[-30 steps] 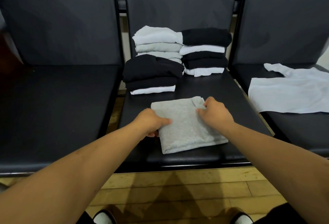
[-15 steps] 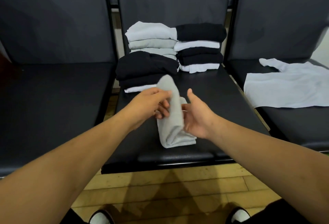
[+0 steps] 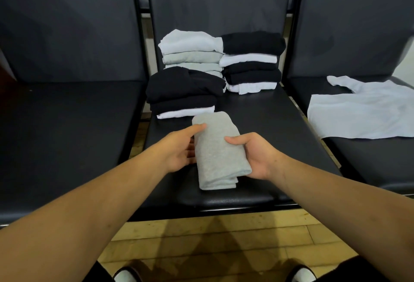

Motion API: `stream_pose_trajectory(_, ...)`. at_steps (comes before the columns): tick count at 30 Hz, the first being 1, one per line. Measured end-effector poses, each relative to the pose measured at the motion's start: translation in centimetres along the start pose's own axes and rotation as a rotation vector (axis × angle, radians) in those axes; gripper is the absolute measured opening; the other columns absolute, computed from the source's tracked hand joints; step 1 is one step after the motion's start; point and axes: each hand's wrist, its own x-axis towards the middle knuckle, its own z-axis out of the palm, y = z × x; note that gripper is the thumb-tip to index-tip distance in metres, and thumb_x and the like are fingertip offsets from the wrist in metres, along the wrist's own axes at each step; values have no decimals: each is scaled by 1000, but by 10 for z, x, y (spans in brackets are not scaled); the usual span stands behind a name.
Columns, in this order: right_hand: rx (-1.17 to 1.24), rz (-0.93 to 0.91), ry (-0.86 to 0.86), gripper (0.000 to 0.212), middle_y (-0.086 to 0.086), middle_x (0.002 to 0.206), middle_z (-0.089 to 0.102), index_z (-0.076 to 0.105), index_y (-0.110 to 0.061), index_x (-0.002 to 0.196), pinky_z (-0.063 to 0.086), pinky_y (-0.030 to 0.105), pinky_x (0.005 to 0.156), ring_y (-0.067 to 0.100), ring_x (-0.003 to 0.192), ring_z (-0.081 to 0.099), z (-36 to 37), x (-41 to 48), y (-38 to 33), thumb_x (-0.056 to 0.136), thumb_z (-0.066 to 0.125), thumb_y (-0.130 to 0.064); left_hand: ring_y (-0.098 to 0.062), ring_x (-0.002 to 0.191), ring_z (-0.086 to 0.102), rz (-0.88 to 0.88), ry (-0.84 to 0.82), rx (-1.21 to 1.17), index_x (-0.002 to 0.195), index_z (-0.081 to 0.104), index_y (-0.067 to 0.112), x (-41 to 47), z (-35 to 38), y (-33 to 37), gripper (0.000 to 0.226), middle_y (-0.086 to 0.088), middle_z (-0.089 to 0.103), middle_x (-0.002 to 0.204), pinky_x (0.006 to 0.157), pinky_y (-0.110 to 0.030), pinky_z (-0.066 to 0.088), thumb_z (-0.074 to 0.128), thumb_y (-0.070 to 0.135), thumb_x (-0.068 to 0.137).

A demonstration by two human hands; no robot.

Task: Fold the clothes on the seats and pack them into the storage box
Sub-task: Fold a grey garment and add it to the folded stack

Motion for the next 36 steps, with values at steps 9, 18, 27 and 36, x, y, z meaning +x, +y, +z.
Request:
stream_pose_trajectory(9,-46,-84,-119,52,13,127,68,56,-7,137,52,44,99,29,117,66,33,3,-13,90,68,-24,-33,103,70,150,-64,-324,112,67,11,-19,-1,26,27,-15,75,108,86,-50,56,67,21,88)
stream_pose_trajectory(18,106,-254,-121,48,15,141,58,53,-17,137,48,55,103,34,130,57,55,12,-42,90,64,-15,-32,106,67,405,-41,-682,107,57,19,-26,0,65,17,-13,70,111,92,-56,53,64,26,93)
stream_pose_trajectory(27,-193,-599,475,23,9,114,67,59,-16,110,58,45,86,26,99,67,86,67,-169,90,69,-14,-25,94,66,457,270,-347,100,57,5,27,-39,147,17,-9,63,106,83,-39,60,70,9,90)
stream_pose_trajectory(36,-564,-473,727,29,7,102,62,64,-3,113,51,32,87,22,96,58,68,161,-158,94,67,-25,-16,75,53,354,570,378,138,39,5,99,-73,134,57,-9,47,118,73,-31,56,61,33,94)
